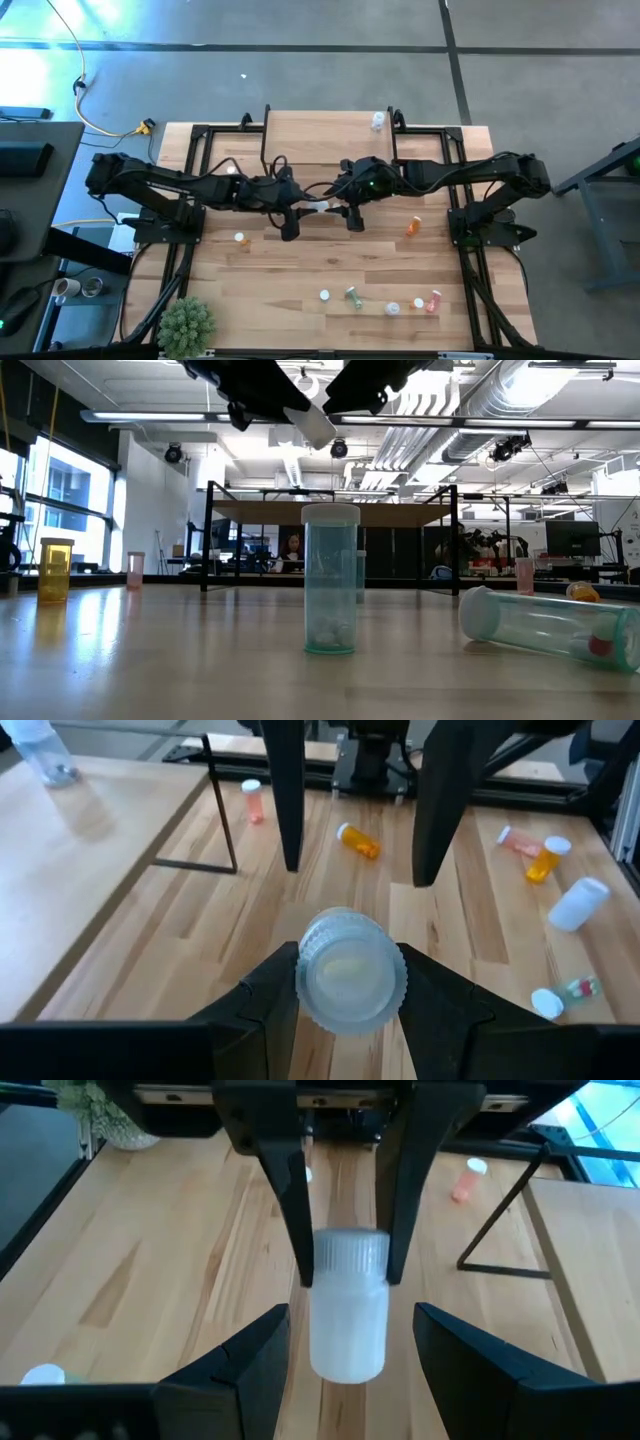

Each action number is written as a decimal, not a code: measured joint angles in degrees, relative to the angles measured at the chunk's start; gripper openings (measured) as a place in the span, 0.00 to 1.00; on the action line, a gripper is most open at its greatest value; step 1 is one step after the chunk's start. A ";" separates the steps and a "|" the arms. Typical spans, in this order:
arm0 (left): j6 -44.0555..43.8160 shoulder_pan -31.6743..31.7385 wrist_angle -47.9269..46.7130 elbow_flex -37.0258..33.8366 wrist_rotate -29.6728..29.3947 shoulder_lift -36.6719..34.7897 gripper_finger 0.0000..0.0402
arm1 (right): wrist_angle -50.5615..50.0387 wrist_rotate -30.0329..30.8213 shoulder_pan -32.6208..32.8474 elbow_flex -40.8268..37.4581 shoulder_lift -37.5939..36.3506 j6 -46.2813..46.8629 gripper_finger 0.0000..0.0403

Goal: Pick and place medicine bottles onto shelf by color
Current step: Put the top transparent pill bottle on the shelf aligned with the transparent pill bottle

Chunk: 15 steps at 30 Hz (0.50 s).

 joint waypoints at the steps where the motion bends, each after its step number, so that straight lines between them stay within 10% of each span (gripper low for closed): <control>1: 0.00 0.00 0.23 0.00 0.00 0.21 0.33 | -0.14 0.00 0.00 0.00 0.04 0.17 0.51; 15: 5.41 -0.76 6.89 0.00 -0.95 0.39 0.33 | -1.21 -0.02 -0.09 0.00 0.06 3.89 0.51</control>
